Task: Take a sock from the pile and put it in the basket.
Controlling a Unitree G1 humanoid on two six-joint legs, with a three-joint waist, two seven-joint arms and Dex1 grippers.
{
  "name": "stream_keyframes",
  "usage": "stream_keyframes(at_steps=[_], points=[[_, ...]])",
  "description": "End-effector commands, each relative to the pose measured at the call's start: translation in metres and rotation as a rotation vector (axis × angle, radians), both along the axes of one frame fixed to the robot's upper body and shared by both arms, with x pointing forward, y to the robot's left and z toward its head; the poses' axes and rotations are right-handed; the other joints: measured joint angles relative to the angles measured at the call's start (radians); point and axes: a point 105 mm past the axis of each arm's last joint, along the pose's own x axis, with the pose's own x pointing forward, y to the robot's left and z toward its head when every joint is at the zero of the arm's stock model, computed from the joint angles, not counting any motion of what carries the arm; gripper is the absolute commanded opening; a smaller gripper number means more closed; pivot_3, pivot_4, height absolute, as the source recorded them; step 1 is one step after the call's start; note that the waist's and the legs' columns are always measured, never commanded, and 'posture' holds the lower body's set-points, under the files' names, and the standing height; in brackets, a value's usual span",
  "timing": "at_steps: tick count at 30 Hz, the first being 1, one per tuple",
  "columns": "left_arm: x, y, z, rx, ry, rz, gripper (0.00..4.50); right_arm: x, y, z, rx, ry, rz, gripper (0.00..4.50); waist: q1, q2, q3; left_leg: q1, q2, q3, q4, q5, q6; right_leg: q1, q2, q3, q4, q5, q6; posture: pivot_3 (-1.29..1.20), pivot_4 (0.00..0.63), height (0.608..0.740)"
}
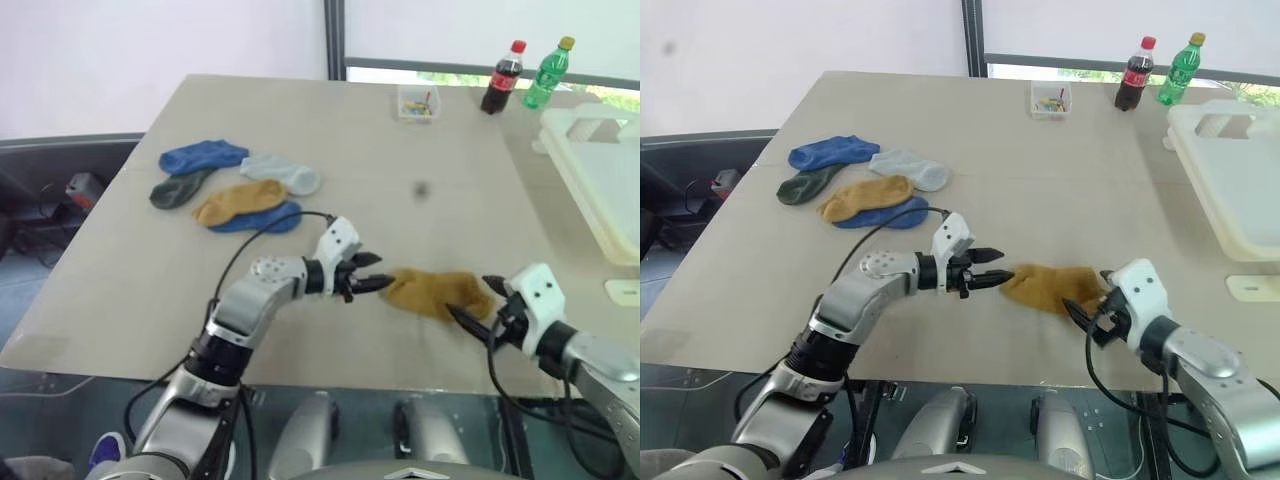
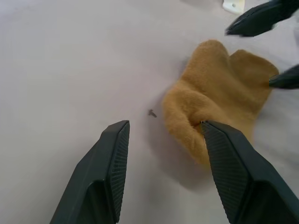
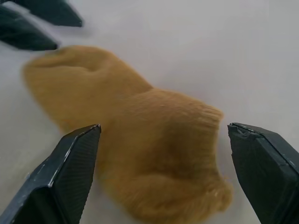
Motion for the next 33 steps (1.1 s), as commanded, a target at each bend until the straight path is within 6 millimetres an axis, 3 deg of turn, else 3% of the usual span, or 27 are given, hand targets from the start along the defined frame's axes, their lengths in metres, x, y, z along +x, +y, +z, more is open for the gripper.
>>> stream_keyframes(at_steps=[1,5,8,12,13,16,19,23,26,31,32,33], points=[[0.003,-0.001,0.007,-0.024,-0.049,0.006,2.64,0.006,-0.011,0.0,-0.021,0.005,-0.067,4.5,-0.005,0.0,0.0,0.0,0.0,0.0,0.0,0.0,0.0,0.0,0.0,0.0,0.0,0.0,0.0,0.0,0.15,0.74],[0.002,-0.006,-0.002,-0.016,0.007,-0.011,2.64,0.006,-0.015,-0.002,-0.012,0.039,-0.078,4.5,-0.01,0.001,0.0,0.001,0.0,0.0,0.0,0.0,0.0,0.0,0.001,0.0,0.002,0.0,0.0,0.0,0.15,0.74],[0.004,-0.007,-0.014,0.044,0.021,-0.017,1.99,0.004,-0.012,-0.009,-0.03,0.072,-0.05,3.84,-0.01,0.001,0.0,0.002,0.0,0.001,0.0,0.0,0.0,0.0,0.001,0.0,0.002,0.0,0.0,0.0,0.15,0.74],[0.009,-0.008,-0.022,0.097,0.015,-0.004,0.19,0.008,-0.008,-0.014,-0.047,0.075,-0.026,2.06,-0.011,0.001,0.0,0.003,0.0,0.001,0.0,0.0,0.0,0.001,0.001,0.0,0.002,0.0,0.0,0.0,0.15,0.74],[0.009,-0.008,-0.021,0.096,0.014,-0.002,0.0,0.01,-0.008,-0.013,-0.056,0.069,-0.02,1.56,-0.011,0.001,0.0,0.003,0.0,0.001,0.0,0.0,0.0,0.001,0.002,0.0,0.003,0.0,0.0,0.0,0.15,0.74],[0.006,0.007,-0.01,0.072,0.012,0.027,0.0,0.013,-0.001,-0.005,-0.054,0.041,0.012,0.05,-0.014,0.001,0.0,0.003,0.0,0.001,0.0,0.0,0.0,0.001,0.002,0.0,0.003,0.0,0.0,0.0,0.15,0.74],[0.001,0.024,0.003,0.062,0.004,0.056,0.0,0.016,0.008,0.001,-0.044,0.022,0.044,0.05,-0.025,0.001,0.0,0.003,0.001,0.001,-0.001,0.0,0.0,0.0,0.002,0.0,0.003,0.0,0.0,0.0,0.15,0.74],[0.004,0.039,0.007,0.069,0.003,0.126,0.0,0.023,0.011,-0.005,-0.081,0.025,0.053,0.05,-0.031,0.001,0.0,0.003,0.002,0.0,-0.001,0.0,0.0,0.0,0.002,0.0,0.003,0.0,0.0,0.0,0.15,0.74],[0.011,0.043,0.003,0.086,0.007,0.167,0.0,0.021,0.006,-0.01,-0.115,0.04,0.052,0.05,-0.025,0.001,0.0,0.002,0.0,0.0,0.0,0.0,0.0,0.001,0.001,-0.001,0.003,0.0,0.0,0.0,0.15,0.74],[0.005,0.038,-0.007,0.103,0.03,0.148,0.0,0.019,0.002,-0.015,-0.182,0.039,0.084,0.05,-0.026,0.001,0.0,0.002,0.0,0.0,-0.001,0.0,0.0,0.0,0.001,0.0,0.002,0.0,0.0,0.0,0.15,0.74],[0.005,0.037,-0.009,0.098,0.038,0.152,0.31,0.021,0.0,-0.015,-0.183,0.035,0.076,0.01,-0.026,0.001,0.0,0.002,0.0,0.0,-0.001,0.0,0.0,0.0,0.001,0.0,0.002,0.0,0.0,0.0,0.15,0.74],[0.005,0.036,-0.009,0.09,0.047,0.157,0.63,0.022,0.0,-0.014,-0.175,0.03,0.075,0.32,-0.026,0.001,0.0,0.002,0.0,0.0,-0.001,0.0,0.0,0.0,0.001,0.0,0.002,0.0,0.0,0.0,0.15,0.74]])
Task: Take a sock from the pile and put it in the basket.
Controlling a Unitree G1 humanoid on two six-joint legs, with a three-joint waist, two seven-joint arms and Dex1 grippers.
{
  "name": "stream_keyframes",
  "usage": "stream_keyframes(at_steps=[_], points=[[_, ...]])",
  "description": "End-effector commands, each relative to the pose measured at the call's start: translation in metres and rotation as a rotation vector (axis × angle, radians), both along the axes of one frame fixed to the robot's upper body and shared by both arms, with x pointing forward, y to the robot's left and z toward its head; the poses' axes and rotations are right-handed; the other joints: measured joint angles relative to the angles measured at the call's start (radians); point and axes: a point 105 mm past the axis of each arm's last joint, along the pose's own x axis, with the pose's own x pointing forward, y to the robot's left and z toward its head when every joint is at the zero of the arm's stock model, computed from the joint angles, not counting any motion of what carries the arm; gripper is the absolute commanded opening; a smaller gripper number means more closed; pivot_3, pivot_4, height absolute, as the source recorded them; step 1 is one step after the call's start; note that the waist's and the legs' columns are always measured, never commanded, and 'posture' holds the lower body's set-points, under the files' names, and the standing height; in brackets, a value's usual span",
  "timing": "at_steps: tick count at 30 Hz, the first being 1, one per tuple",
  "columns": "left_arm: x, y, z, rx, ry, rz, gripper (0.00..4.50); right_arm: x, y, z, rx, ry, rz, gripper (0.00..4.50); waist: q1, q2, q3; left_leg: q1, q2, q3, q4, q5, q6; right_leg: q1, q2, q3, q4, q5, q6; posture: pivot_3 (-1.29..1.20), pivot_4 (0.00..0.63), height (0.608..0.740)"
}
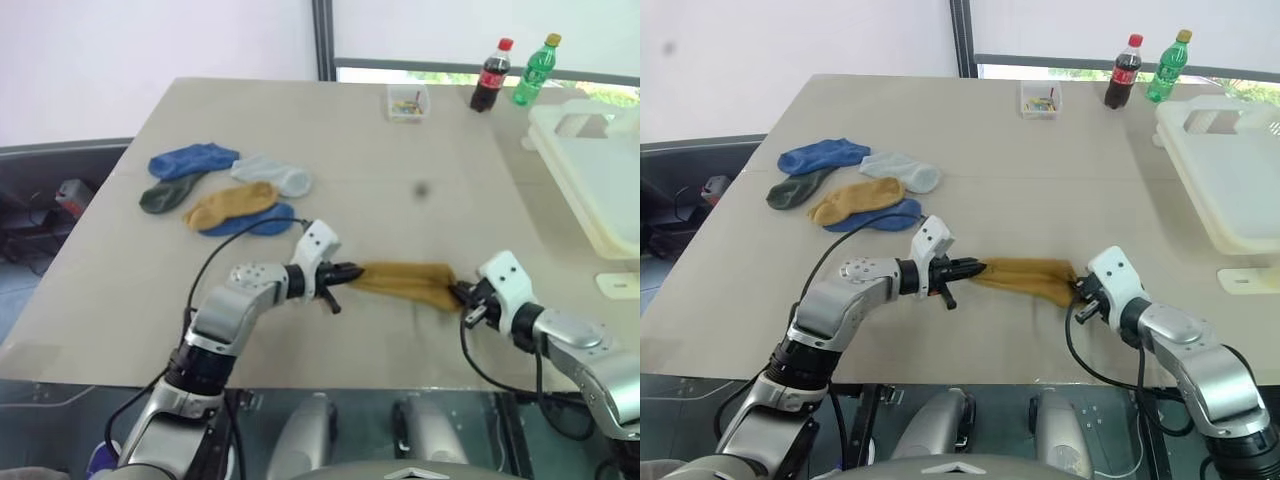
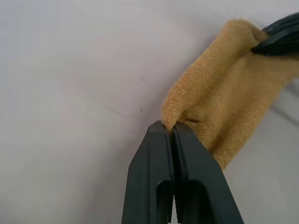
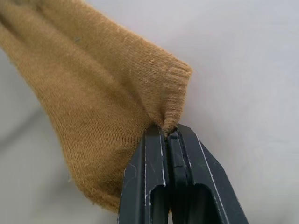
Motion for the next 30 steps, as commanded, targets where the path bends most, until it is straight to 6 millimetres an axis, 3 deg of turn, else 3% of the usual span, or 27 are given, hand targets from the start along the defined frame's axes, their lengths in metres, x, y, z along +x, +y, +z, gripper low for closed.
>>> stream_keyframes(at_steps=[1,6,8,13,18,22,24,25,27,30], points=[[-0.001,-0.002,0.001,-0.025,0.002,0.011,0.89,0.005,-0.009,-0.001,-0.023,-0.014,-0.024,0.68,0.0,0.0,0.0,0.0,0.0,0.0,0.0,0.0,0.0,0.0,0.0,0.0,0.0,0.0,0.0,0.0,0.15,0.74],[-0.005,0.012,0.02,-0.076,-0.088,0.041,2.57,0.007,-0.011,0.025,0.025,-0.122,-0.033,2.39,-0.006,0.0,0.0,0.001,0.001,0.0,0.0,0.0,0.0,0.0,0.0,0.0,0.0,0.0,0.0,0.0,0.15,0.74],[-0.007,0.026,0.026,-0.084,-0.145,0.076,2.59,0.003,-0.008,0.037,0.061,-0.158,-0.002,3.27,-0.009,0.0,0.0,0.0,0.001,0.001,-0.001,0.0,0.0,-0.001,0.0,0.001,0.0,0.0,0.0,0.0,0.15,0.74],[-0.017,0.079,0.029,-0.098,-0.207,0.193,2.59,-0.007,0.004,0.067,0.153,-0.263,0.104,3.27,-0.008,0.001,0.0,0.0,0.002,0.001,-0.001,0.0,0.0,-0.001,0.0,0.001,0.0,0.0,0.0,0.0,0.15,0.74],[-0.021,0.139,0.038,-0.124,-0.225,0.351,2.59,-0.014,0.023,0.075,0.223,-0.274,0.239,3.27,-0.003,0.0,0.001,0.0,0.002,0.0,-0.001,0.0,0.0,0.0,0.0,0.0,-0.001,0.0,0.0,0.0,0.15,0.74],[-0.004,0.182,0.061,-0.13,-0.268,0.547,2.59,-0.013,0.04,0.077,0.212,-0.288,0.34,3.27,0.0,0.0,0.001,0.0,0.002,0.0,-0.001,0.0,0.0,0.0,0.0,-0.001,-0.001,0.0,-0.001,0.0,0.15,0.74],[0.006,0.2,0.064,-0.095,-0.279,0.668,2.59,-0.012,0.048,0.079,0.231,-0.291,0.378,3.8,-0.001,0.0,0.001,0.0,0.002,-0.001,0.0,0.0,0.0,0.0,0.0,-0.002,0.0,0.0,0.0,0.0,0.15,0.74],[0.009,0.205,0.064,-0.088,-0.284,0.708,2.59,-0.012,0.051,0.079,0.236,-0.293,0.391,4.19,-0.002,0.0,0.001,0.0,0.002,-0.001,0.0,0.0,0.0,0.0,0.0,-0.002,0.0,0.0,0.0,0.0,0.15,0.74],[0.014,0.203,0.065,-0.084,-0.292,0.744,2.59,-0.009,0.054,0.08,0.215,-0.316,0.397,4.44,-0.003,0.0,0.001,0.0,0.001,-0.001,-0.001,0.0,0.0,0.0,0.0,-0.001,-0.001,0.0,0.0,0.0,0.15,0.74],[0.021,0.185,0.07,-0.082,-0.334,0.72,2.59,-0.007,0.059,0.079,0.216,-0.313,0.409,4.44,-0.002,0.0,0.001,0.0,0.001,-0.001,-0.001,0.0,0.0,0.0,-0.001,-0.001,-0.001,0.0,0.0,0.0,0.15,0.74]])
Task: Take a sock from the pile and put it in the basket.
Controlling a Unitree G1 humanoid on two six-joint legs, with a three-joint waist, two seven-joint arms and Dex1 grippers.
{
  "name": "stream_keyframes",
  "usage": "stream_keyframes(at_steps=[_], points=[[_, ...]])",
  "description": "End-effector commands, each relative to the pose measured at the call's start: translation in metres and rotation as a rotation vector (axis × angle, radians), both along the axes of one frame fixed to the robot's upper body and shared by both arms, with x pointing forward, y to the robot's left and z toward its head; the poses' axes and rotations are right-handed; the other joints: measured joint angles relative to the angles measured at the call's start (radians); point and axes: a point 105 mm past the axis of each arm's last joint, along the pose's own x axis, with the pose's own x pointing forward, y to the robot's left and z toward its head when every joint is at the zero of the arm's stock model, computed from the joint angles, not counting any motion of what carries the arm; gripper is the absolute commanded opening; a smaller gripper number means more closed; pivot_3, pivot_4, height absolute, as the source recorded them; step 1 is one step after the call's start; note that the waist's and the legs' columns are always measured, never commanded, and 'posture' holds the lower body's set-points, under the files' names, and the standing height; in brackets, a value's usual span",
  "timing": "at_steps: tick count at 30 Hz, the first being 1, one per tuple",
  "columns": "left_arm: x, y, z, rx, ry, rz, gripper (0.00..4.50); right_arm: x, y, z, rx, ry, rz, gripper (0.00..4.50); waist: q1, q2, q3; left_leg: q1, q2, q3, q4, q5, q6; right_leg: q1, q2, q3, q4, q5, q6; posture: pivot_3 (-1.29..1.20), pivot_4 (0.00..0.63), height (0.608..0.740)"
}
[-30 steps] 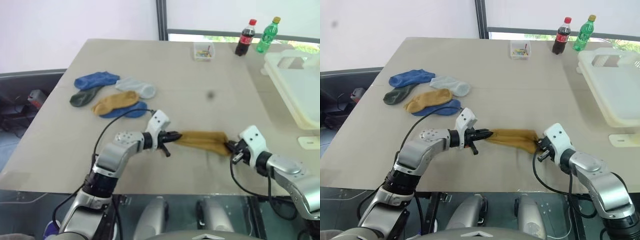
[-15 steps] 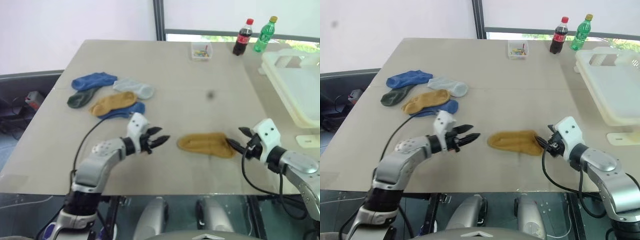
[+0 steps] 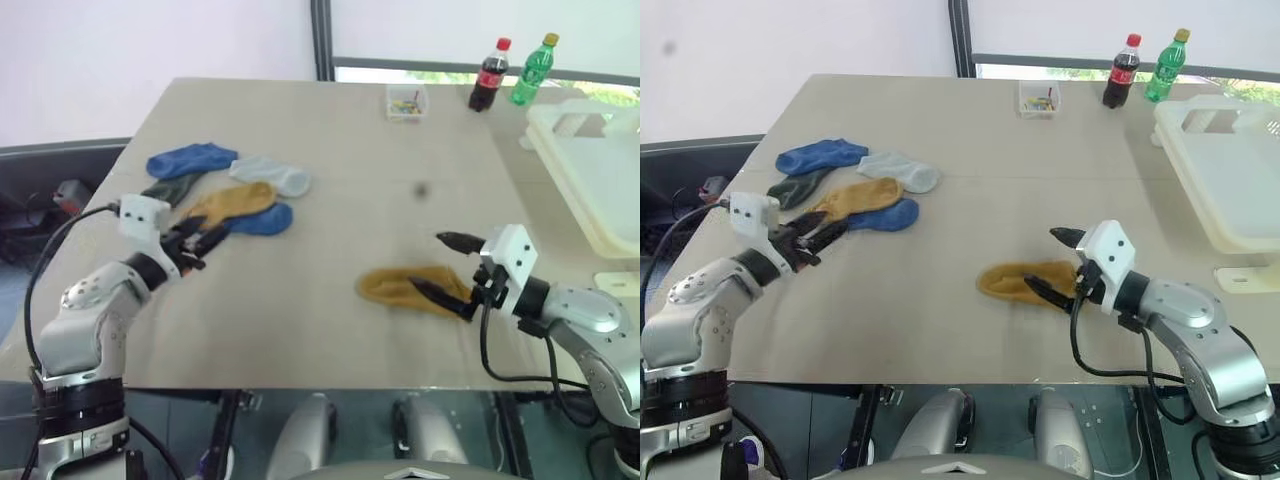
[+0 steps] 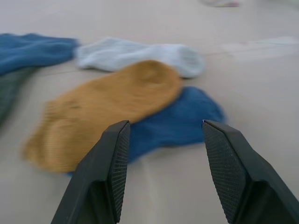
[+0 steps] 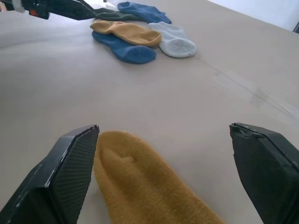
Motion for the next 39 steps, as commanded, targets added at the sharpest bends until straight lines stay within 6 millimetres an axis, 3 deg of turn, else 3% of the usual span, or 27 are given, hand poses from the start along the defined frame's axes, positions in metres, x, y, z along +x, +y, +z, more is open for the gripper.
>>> stream_keyframes(at_steps=[1,8,13,19,26,29,33,39], points=[[0.009,-0.024,0.013,0.042,-0.07,-0.03,2.59,0.0,0.009,0.007,0.001,-0.051,0.033,4.44,0.003,-0.001,0.0,0.0,0.0,0.0,0.0,0.0,0.0,0.0,0.0,0.0,0.0,0.0,0.0,0.0,0.15,0.74],[0.044,-0.063,0.027,0.12,-0.144,-0.027,2.59,0.005,0.013,0.005,0.001,-0.062,0.012,4.44,0.014,-0.002,0.001,0.0,-0.001,-0.002,0.0,0.0,0.0,0.0,0.0,-0.001,0.0,0.0,0.0,0.0,0.15,0.74],[0.074,-0.078,0.02,0.136,-0.115,0.052,2.59,0.008,0.016,0.005,-0.002,-0.073,-0.008,4.44,0.012,-0.002,0.001,0.0,-0.001,0.0,0.0,0.0,0.0,0.0,0.001,0.0,0.001,0.0,0.0,0.0,0.15,0.74],[0.101,-0.08,-0.002,0.112,-0.016,0.202,2.59,0.009,0.014,0.007,-0.006,-0.081,-0.033,4.44,0.015,-0.003,0.002,-0.001,-0.003,-0.001,0.0,0.0,0.0,0.0,0.0,-0.001,0.001,0.0,0.0,0.0,0.15,0.74],[0.107,-0.08,-0.007,0.105,0.006,0.247,2.59,0.006,0.012,0.009,-0.012,-0.091,-0.036,4.44,0.013,-0.004,0.002,-0.001,-0.004,-0.002,0.0,0.0,0.0,-0.001,0.0,-0.001,0.001,0.0,0.0,0.0,0.15,0.74],[0.108,-0.082,-0.006,0.104,0.003,0.244,1.84,0.005,0.011,0.01,-0.018,-0.099,-0.029,4.5,0.014,-0.004,0.002,-0.001,-0.004,-0.002,0.0,0.0,0.0,0.0,0.0,-0.001,0.001,0.0,0.0,0.0,0.15,0.74],[0.107,-0.083,-0.003,0.102,-0.016,0.24,0.04,0.007,0.007,0.011,-0.023,-0.103,-0.035,4.5,0.013,-0.004,0.002,-0.001,-0.004,-0.002,0.0,0.0,0.0,0.0,0.0,-0.001,0.001,0.0,0.0,0.0,0.15,0.74],[0.095,-0.075,0.003,0.103,-0.036,0.237,0.04,0.007,0.007,0.01,-0.025,-0.103,-0.033,4.5,0.011,-0.004,0.002,-0.001,-0.003,-0.002,0.0,0.0,-0.001,0.0,0.0,-0.001,0.001,0.0,0.0,0.0,0.15,0.74]])
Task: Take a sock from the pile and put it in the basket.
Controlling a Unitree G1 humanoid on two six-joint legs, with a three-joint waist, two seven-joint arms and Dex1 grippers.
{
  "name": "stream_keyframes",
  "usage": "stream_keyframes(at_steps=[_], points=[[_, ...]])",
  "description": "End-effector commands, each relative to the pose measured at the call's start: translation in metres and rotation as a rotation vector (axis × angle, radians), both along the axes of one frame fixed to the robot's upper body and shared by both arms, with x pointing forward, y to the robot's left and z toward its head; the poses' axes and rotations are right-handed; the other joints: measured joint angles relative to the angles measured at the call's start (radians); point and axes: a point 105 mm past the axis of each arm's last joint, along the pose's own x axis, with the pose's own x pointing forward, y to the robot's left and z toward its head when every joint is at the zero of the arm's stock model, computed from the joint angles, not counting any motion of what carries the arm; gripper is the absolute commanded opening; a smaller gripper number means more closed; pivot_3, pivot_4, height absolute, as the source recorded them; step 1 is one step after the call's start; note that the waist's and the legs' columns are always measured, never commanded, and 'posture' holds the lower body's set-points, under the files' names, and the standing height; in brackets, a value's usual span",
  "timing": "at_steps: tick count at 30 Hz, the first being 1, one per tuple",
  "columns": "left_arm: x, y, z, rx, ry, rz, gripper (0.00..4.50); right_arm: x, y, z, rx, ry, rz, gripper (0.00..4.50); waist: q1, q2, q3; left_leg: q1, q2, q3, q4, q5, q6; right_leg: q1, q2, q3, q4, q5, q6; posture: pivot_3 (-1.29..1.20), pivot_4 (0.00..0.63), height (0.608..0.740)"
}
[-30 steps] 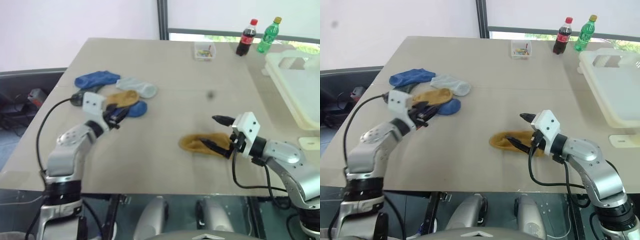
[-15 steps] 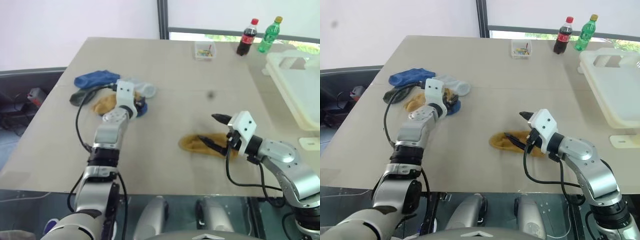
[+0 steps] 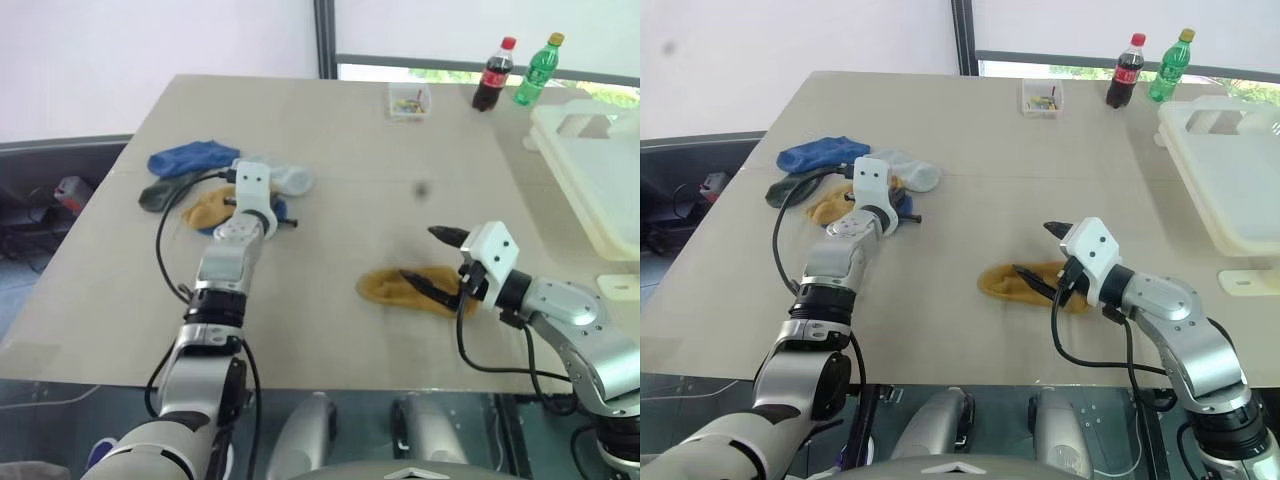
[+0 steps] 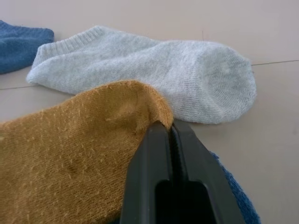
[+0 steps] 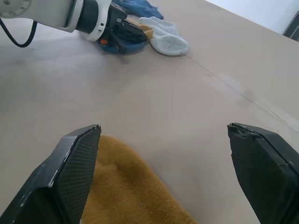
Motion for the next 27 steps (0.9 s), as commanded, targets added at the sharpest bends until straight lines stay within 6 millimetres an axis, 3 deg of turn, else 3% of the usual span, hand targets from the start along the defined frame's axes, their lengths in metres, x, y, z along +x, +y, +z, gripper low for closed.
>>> stream_keyframes(at_steps=[1,7,11,15,19,27], points=[[-0.01,0.011,0.021,0.013,-0.068,-0.002,0.04,-0.004,0.0,0.012,0.009,-0.057,0.011,4.5,-0.002,0.0,0.0,0.0,0.0,0.0,0.0,0.0,0.0,0.0,0.0,0.0,0.0,0.0,0.0,0.0,0.15,0.74],[-0.035,0.014,0.022,0.048,-0.039,-0.086,0.04,-0.002,0.0,0.011,0.009,-0.052,0.011,4.5,-0.012,0.0,0.0,0.0,0.001,0.0,0.0,0.0,0.0,0.0,0.0,0.0,0.0,0.0,0.0,0.0,0.15,0.74],[-0.043,0.005,0.022,0.111,-0.041,-0.145,0.04,-0.001,0.0,0.01,0.008,-0.049,0.014,4.5,-0.01,0.0,0.0,0.0,0.001,0.0,0.0,0.0,0.0,0.0,0.0,0.0,0.0,0.0,0.0,0.0,0.15,0.74],[-0.041,0.003,0.017,0.133,-0.044,-0.128,0.04,-0.001,0.001,0.009,0.01,-0.048,0.015,4.5,-0.007,0.0,0.0,0.0,0.001,0.0,0.0,0.0,0.0,0.0,0.0,0.0,0.0,0.0,0.0,0.0,0.15,0.74],[-0.03,0.009,0.01,0.279,-0.05,-0.091,0.04,-0.001,0.002,0.008,0.009,-0.049,0.014,4.5,-0.008,0.0,0.0,0.0,0.001,0.0,0.0,0.0,0.0,0.0,0.0,0.0,0.0,0.0,0.0,0.0,0.15,0.74],[-0.019,0.026,0.017,0.442,-0.081,-0.092,0.04,-0.003,0.0,0.009,0.006,-0.054,0.004,4.5,-0.011,0.0,0.0,0.0,0.001,0.0,0.0,0.0,0.0,0.0,0.0,0.0,0.0,0.0,0.0,0.0,0.15,0.74]])
